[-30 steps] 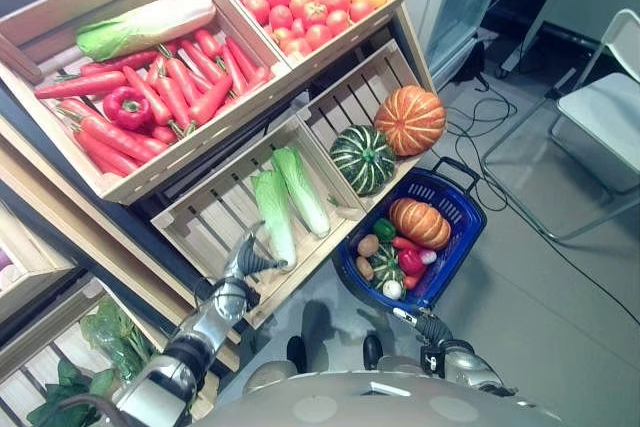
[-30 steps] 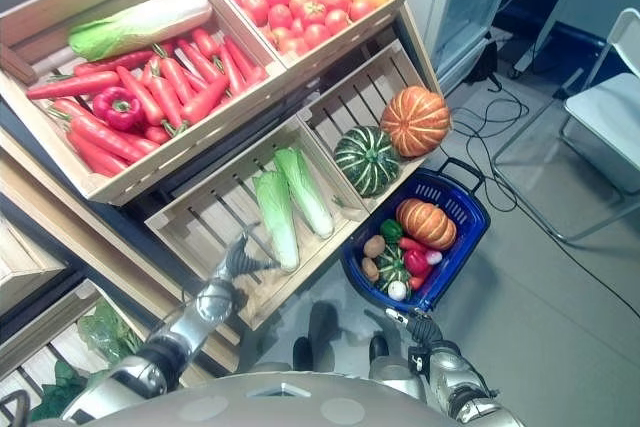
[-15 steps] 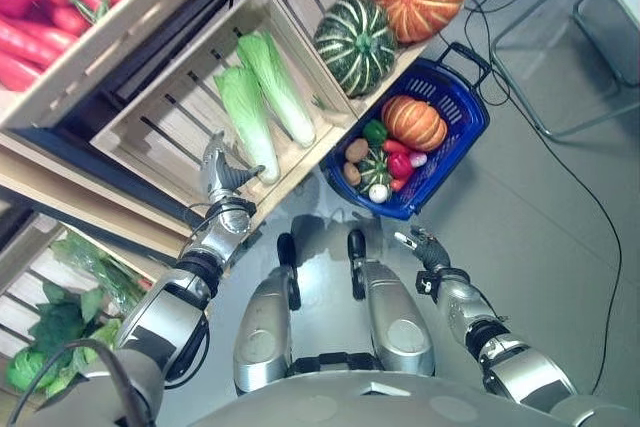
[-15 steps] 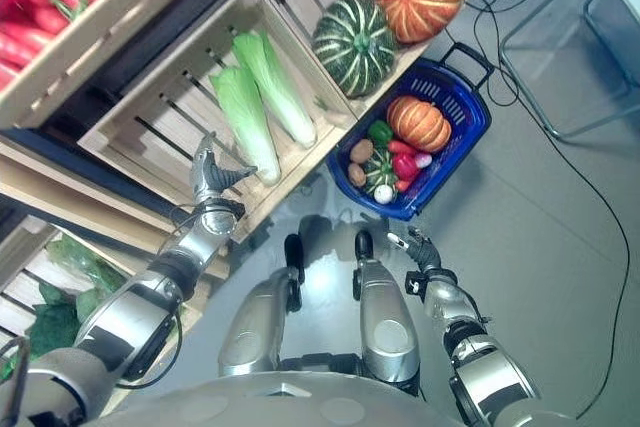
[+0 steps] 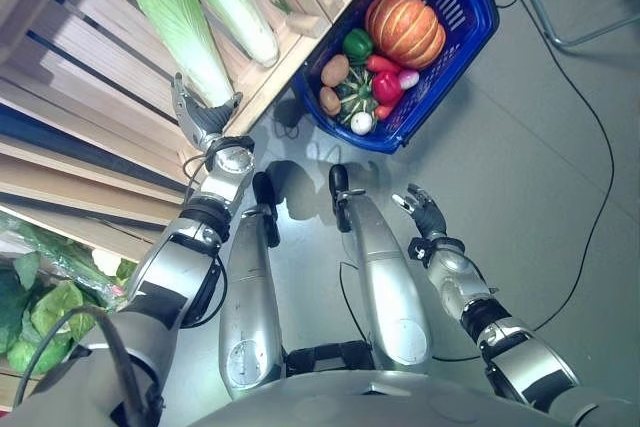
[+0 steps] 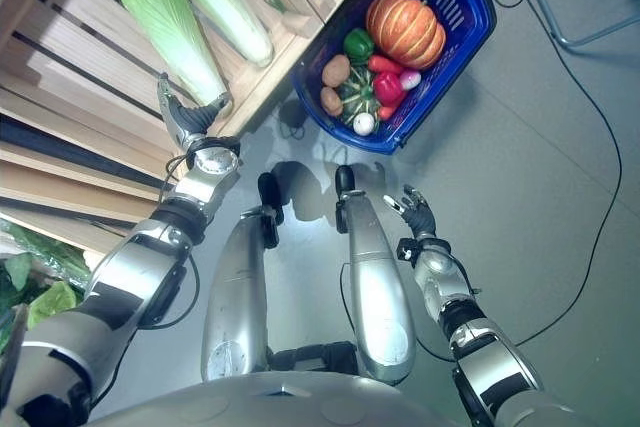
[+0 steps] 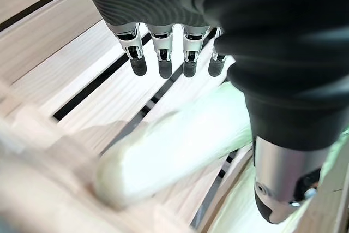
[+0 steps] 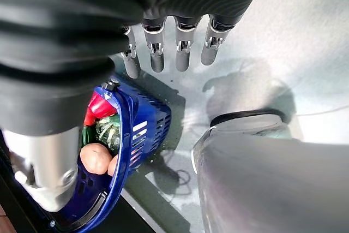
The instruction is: Pick up fruits and vegetables into the basket
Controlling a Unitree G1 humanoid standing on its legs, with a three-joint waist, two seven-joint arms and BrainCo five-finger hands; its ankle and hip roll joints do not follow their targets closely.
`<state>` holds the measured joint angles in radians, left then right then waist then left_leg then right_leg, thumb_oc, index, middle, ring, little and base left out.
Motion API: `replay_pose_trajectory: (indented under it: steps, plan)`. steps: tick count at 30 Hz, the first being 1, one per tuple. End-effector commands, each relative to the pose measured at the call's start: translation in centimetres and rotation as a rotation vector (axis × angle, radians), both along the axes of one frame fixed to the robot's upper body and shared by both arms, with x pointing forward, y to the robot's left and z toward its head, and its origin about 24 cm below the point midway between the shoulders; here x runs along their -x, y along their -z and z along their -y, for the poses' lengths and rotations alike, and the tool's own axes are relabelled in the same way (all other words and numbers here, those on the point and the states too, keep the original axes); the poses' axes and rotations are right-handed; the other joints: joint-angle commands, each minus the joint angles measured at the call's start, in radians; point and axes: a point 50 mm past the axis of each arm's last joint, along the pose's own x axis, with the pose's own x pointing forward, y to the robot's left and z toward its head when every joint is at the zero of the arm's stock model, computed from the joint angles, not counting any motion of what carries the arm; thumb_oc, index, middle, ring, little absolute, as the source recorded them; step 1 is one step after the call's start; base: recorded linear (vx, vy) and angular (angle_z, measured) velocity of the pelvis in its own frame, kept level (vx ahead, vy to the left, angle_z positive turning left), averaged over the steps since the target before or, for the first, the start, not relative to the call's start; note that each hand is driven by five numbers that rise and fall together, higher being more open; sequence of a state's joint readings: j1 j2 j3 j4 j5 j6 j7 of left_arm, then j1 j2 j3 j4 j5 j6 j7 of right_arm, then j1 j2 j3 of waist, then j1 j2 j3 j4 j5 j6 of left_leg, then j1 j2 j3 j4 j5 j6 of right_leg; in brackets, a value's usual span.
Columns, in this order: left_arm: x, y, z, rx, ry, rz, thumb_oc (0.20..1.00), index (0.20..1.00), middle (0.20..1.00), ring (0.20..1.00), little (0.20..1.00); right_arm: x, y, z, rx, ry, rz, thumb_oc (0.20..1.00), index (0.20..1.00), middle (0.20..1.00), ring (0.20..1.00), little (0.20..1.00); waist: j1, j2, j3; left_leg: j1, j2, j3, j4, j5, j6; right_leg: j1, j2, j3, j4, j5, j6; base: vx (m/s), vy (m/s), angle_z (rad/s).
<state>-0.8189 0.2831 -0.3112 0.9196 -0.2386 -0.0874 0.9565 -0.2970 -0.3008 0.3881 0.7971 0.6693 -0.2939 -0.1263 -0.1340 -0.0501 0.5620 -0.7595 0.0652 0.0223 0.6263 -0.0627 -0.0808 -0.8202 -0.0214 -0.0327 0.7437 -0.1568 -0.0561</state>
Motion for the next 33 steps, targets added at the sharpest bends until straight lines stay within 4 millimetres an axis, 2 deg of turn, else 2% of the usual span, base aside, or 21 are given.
replay_pose_trajectory:
  steps: [1, 4, 8, 10, 13, 17, 28, 33]
  plan:
    - [-0.2, -2.0, 0.6, 0.007, -0.007, 0.096, 1.0, 1.0, 1.0, 1.0, 1.0, 0.8, -0.3, -0.1, -0.034, 0.029, 0.042, 1.0, 1.0, 1.0, 1.0, 1.0, -0.01, -0.012, -0.042, -0.052, -0.046, 0.056, 0.083, -0.078, 0.071, 0.04, 0.011, -0.008, -0.04, 0.018, 0.061, 0.0, 0.0, 0.0]
    - [-0.2, -3.0, 0.9, -0.008, -0.016, 0.143, 1.0, 1.0, 1.0, 1.0, 1.0, 1.1, -0.4, -0.1, -0.037, 0.027, 0.044, 1.0, 1.0, 1.0, 1.0, 1.0, -0.012, -0.012, -0.042, -0.067, -0.051, 0.057, 0.078, -0.072, 0.069, 0.026, 0.013, -0.005, -0.047, 0.026, 0.064, 0.01, -0.001, 0.0]
    - [-0.2, -4.9, 0.3, -0.097, -0.07, 0.225, 1.0, 1.0, 1.0, 1.0, 1.0, 1.6, -0.1, 0.3, -0.035, 0.026, 0.046, 1.0, 1.0, 1.0, 1.0, 1.0, -0.016, -0.011, -0.042, -0.079, -0.056, 0.062, 0.07, -0.069, 0.07, 0.015, 0.017, 0.001, -0.063, 0.035, 0.064, 0.02, 0.0, 0.0]
    - [-0.1, -5.7, -1.2, -0.118, -0.14, 0.25, 1.0, 1.0, 1.0, 1.0, 1.0, 2.2, 0.2, 0.6, -0.031, 0.019, 0.039, 1.0, 1.0, 1.0, 1.0, 1.0, -0.021, -0.013, -0.042, -0.079, -0.054, 0.065, 0.07, -0.071, 0.069, 0.013, 0.019, 0.003, -0.06, 0.033, 0.065, 0.05, 0.012, -0.03]
    - [-0.1, -5.7, -2.7, -0.086, -0.194, 0.227, 1.0, 1.0, 1.0, 1.0, 1.0, 2.7, 0.6, 0.9, -0.028, 0.021, 0.029, 1.0, 1.0, 1.0, 1.0, 1.0, -0.027, -0.014, -0.042, -0.071, -0.052, 0.069, 0.072, -0.075, 0.069, 0.019, 0.016, 0.004, -0.055, 0.027, 0.064, 0.06, 0.018, -0.02]
    - [-0.4, -6.2, -3.5, -0.052, -0.221, 0.215, 1.0, 1.0, 1.0, 1.0, 1.0, 2.7, 0.6, 0.8, -0.027, 0.014, 0.031, 1.0, 1.0, 1.0, 1.0, 1.0, -0.036, -0.02, -0.042, -0.064, -0.052, 0.074, 0.078, -0.08, 0.067, 0.025, 0.014, 0.006, -0.052, 0.025, 0.062, 0.05, 0.015, 0.03]
    - [-1.2, -7.0, -3.0, -0.023, -0.205, 0.175, 1.0, 1.0, 1.0, 1.0, 1.0, 1.9, -0.4, -0.3, -0.03, 0.014, 0.064, 1.0, 1.0, 1.0, 1.0, 1.0, -0.048, -0.023, -0.042, -0.09, -0.051, 0.083, 0.059, -0.073, 0.072, -0.016, 0.021, 0.012, -0.058, 0.032, 0.06, 0.0, 0.001, 0.0]
    - [-1.6, -6.0, -1.9, 0.079, -0.142, 0.107, 1.0, 1.0, 1.0, 1.0, 1.0, 1.6, -1.1, -0.7, -0.038, 0.016, 0.093, 1.0, 1.0, 1.0, 1.0, 1.0, -0.059, -0.025, -0.042, -0.127, -0.05, 0.087, 0.063, -0.073, 0.078, -0.064, 0.03, 0.017, -0.041, 0.035, 0.063, 0.0, -0.002, -0.03]
